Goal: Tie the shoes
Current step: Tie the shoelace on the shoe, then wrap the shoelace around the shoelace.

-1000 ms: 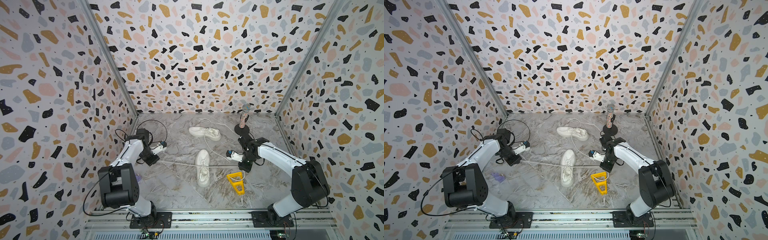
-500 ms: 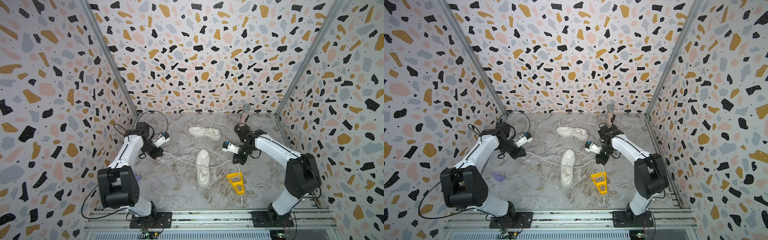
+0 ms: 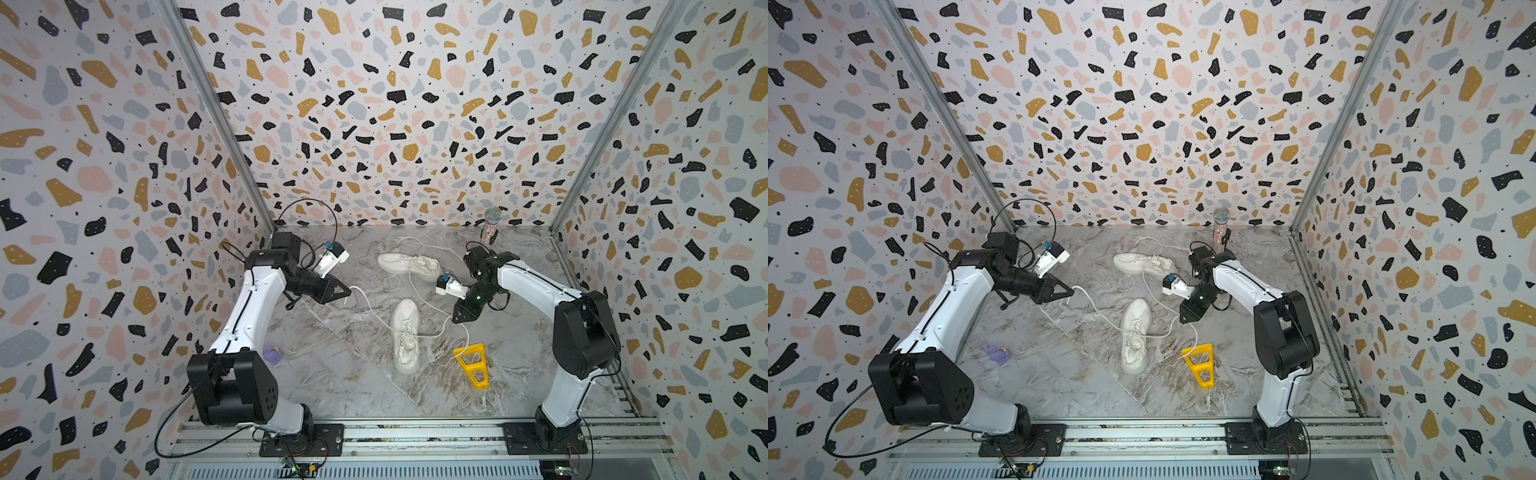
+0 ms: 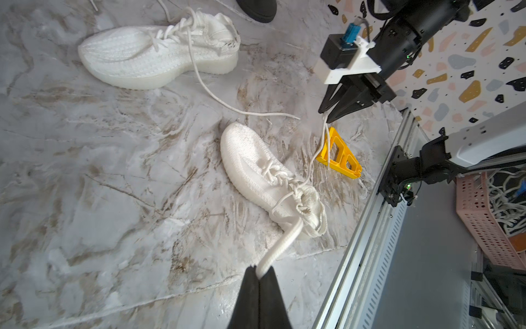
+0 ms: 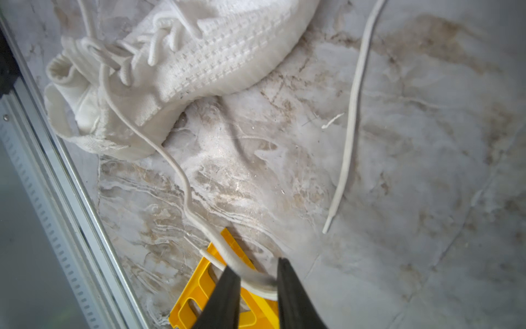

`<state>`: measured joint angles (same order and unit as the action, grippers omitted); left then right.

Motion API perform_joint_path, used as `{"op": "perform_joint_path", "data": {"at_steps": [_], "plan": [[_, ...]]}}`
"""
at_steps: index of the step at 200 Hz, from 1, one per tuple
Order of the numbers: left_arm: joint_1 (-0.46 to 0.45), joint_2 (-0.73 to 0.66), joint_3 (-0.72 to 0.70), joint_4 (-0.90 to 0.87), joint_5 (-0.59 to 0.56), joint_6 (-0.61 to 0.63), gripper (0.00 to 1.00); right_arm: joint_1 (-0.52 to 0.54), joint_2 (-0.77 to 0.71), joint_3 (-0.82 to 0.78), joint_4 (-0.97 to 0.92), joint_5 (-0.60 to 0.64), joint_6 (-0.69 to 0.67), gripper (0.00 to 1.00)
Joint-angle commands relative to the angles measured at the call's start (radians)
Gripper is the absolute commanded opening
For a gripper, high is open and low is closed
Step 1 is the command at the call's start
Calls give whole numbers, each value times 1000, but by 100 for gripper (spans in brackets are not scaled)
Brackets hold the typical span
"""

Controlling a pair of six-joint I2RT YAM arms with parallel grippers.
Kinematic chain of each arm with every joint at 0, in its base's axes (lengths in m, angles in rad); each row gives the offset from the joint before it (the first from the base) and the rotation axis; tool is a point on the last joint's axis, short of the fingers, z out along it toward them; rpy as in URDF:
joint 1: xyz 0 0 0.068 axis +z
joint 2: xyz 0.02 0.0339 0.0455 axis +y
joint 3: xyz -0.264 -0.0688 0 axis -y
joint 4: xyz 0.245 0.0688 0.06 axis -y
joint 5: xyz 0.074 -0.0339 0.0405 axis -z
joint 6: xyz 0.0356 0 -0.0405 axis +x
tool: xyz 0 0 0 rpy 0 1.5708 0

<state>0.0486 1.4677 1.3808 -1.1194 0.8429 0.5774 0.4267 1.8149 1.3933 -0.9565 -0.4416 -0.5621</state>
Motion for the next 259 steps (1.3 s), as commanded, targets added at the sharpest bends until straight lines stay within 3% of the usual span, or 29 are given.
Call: {"op": "perform_joint_path", "data": {"at_steps": [1, 15, 43, 78, 99, 128, 162, 213, 259], "plan": [[-4, -51, 58, -78, 71, 25, 0, 27, -72, 33, -37, 9, -69, 44], [-4, -61, 71, -103, 72, 38, 0, 54, -95, 36, -19, -27, -85, 53], [-5, -77, 88, -134, 79, 44, 0, 115, -104, 31, 52, -185, -63, 56], [-4, -81, 108, -169, 101, 41, 0, 207, -112, -84, 417, -395, 101, 52], [-4, -81, 110, -174, 101, 35, 0, 266, -116, -163, 664, -394, 171, 53], [-4, -76, 115, -174, 99, 24, 0, 309, -66, -164, 788, -368, 202, 53], [-4, -71, 113, -174, 96, 19, 0, 329, -11, -141, 820, -364, 196, 48], [-4, -75, 109, -173, 84, 25, 0, 344, 31, -103, 818, -365, 207, 29], [-5, -73, 96, -175, 67, 39, 0, 346, 32, -89, 813, -386, 225, 26]]}}
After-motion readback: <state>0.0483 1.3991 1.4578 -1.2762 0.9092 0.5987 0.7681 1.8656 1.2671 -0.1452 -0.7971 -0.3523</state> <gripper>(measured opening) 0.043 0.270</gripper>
